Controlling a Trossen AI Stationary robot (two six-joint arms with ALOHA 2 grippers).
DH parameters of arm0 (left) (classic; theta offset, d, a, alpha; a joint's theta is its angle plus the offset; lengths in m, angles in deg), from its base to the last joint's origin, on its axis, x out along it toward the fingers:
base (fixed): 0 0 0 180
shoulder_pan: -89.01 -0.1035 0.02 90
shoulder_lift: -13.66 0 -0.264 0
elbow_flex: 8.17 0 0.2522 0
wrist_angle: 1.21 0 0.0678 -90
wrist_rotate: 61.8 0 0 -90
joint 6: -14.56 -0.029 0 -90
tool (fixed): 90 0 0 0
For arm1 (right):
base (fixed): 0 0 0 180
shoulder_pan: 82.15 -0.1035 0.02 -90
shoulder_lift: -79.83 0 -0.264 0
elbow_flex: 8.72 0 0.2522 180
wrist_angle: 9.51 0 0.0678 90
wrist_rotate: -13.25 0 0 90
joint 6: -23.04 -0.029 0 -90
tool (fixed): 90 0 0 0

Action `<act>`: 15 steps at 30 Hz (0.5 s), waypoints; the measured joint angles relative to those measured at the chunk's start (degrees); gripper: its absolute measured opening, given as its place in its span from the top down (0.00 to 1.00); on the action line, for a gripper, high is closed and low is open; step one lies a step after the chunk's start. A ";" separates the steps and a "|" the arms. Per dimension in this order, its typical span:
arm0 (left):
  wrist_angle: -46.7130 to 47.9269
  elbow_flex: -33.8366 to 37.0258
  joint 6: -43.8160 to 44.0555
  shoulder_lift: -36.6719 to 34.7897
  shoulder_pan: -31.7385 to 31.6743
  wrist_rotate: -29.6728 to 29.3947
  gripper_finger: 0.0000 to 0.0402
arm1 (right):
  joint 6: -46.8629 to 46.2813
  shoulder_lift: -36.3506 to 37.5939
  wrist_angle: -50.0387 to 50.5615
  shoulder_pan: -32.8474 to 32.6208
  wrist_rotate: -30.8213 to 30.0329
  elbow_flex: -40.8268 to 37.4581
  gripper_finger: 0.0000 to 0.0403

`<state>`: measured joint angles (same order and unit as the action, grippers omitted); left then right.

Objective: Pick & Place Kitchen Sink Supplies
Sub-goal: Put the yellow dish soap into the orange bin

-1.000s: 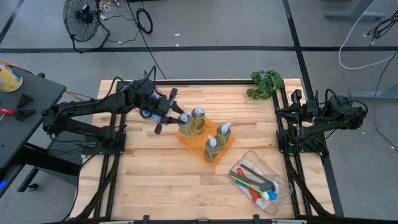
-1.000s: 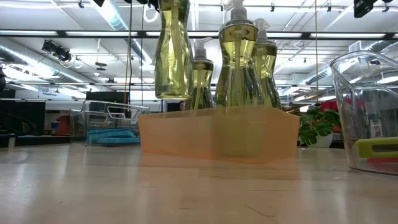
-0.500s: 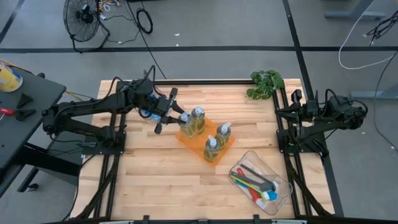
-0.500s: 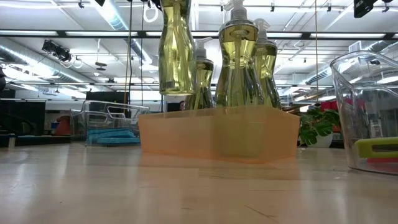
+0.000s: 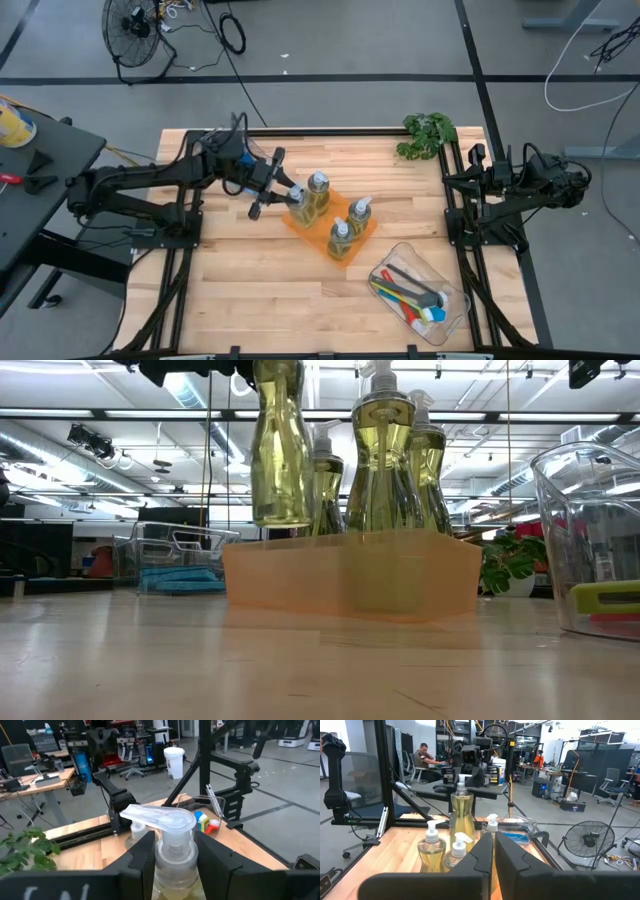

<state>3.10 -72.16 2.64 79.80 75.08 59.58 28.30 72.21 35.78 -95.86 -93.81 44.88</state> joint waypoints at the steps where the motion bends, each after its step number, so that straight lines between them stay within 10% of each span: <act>1: 0.06 0.28 -0.10 -0.02 -0.05 0.11 0.70 | 0.00 0.00 0.00 0.01 0.00 0.00 0.95; 15: -7.57 7.50 -0.96 -0.02 -1.72 -0.20 0.70 | 0.00 0.00 0.01 -0.01 0.00 0.00 0.95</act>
<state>-4.46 -64.66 1.68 79.78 73.36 59.37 28.30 72.21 35.78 -95.86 -93.81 44.88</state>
